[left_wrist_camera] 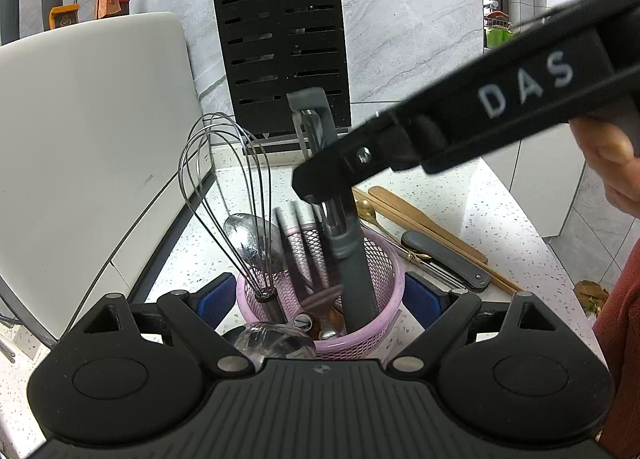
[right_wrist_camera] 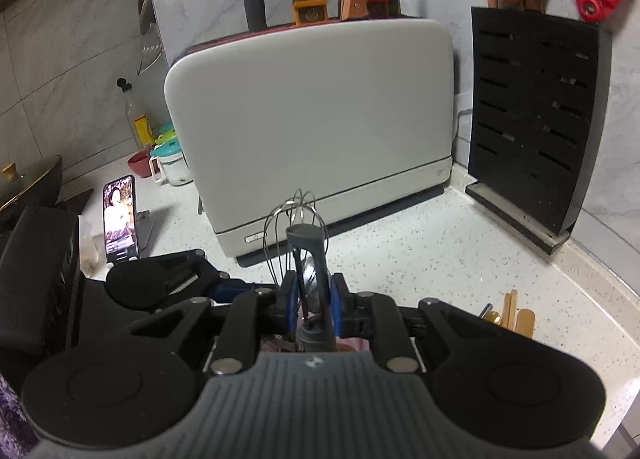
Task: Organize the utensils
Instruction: 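Lower the peeler into the pink cup and open the right tool, then move the right tool to the metal straw beside the gold spoon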
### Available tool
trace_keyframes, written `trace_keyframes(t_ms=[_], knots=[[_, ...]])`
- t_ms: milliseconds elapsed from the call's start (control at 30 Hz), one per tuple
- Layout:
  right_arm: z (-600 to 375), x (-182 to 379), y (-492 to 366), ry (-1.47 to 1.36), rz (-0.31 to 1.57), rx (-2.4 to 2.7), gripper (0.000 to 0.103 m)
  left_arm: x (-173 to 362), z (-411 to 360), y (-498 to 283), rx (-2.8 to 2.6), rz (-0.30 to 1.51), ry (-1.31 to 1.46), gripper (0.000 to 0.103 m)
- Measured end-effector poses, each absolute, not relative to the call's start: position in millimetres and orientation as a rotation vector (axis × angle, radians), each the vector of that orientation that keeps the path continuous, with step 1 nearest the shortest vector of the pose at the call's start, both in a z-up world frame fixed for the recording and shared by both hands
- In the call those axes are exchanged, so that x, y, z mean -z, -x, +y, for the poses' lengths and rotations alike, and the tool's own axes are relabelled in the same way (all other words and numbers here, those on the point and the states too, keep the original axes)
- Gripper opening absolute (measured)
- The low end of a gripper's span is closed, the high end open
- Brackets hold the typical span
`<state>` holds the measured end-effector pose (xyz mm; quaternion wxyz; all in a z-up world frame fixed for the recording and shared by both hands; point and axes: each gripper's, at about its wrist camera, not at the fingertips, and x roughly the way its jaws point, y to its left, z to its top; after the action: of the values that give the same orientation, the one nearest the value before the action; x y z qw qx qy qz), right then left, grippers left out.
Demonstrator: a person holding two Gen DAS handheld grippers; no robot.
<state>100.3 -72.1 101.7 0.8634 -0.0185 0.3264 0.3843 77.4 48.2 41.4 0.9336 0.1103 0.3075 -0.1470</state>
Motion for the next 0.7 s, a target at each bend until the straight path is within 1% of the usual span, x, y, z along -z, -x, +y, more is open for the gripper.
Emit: trace_keyframes(t_ms=[167, 300, 333, 367, 400, 567, 700], knots=[[-65, -95, -100, 0.113, 0.722, -0.811, 0.014, -41, 48, -77, 0.300, 0.629, -0.226, 0.103], [-67, -92, -102, 0.096, 0.745, -0.811, 0.016, -41, 48, -77, 0.300, 0.629, -0.226, 0.103], [-68, -92, -104, 0.078, 0.752, -0.812, 0.026, -41, 48, -78, 0.300, 0.629, -0.226, 0.103], [-70, -93, -105, 0.066, 0.756, -0.810, 0.040, -41, 48, -77, 0.300, 0.629, -0.226, 0.103], [-71, -94, -105, 0.059, 0.747, -0.804, 0.045, -41, 48, -77, 0.300, 0.629, -0.226, 0.103], [-81, -106, -102, 0.036, 0.707, -0.796, 0.055, -41, 48, -77, 0.301, 0.628, -0.226, 0.103], [-94, -118, -101, 0.008, 0.681, -0.774, 0.057, -41, 48, -77, 0.301, 0.628, -0.226, 0.103]])
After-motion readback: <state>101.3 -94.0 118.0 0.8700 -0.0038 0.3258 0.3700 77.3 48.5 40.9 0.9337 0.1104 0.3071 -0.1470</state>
